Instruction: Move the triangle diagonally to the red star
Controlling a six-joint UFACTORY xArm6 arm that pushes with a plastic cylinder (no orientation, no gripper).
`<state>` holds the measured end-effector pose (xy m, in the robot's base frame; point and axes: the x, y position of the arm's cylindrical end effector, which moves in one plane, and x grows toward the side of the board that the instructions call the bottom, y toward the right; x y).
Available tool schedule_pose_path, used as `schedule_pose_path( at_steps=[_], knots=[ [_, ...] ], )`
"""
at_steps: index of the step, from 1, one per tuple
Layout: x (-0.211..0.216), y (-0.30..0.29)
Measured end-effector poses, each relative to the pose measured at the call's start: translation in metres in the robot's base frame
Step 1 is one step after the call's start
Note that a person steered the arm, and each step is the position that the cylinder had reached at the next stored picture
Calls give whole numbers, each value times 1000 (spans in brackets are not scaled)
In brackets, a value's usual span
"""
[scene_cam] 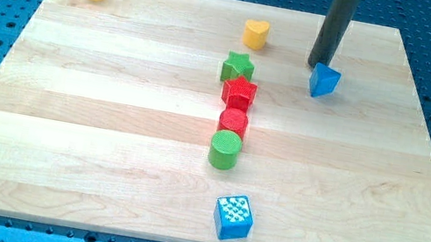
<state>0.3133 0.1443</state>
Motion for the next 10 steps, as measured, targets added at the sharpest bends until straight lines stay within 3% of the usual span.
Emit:
schedule_pose_path(
  at_steps=[2,3,6,10],
  knots=[
    [17,-83],
    [54,-75],
    [48,38],
    [50,114]
  ],
)
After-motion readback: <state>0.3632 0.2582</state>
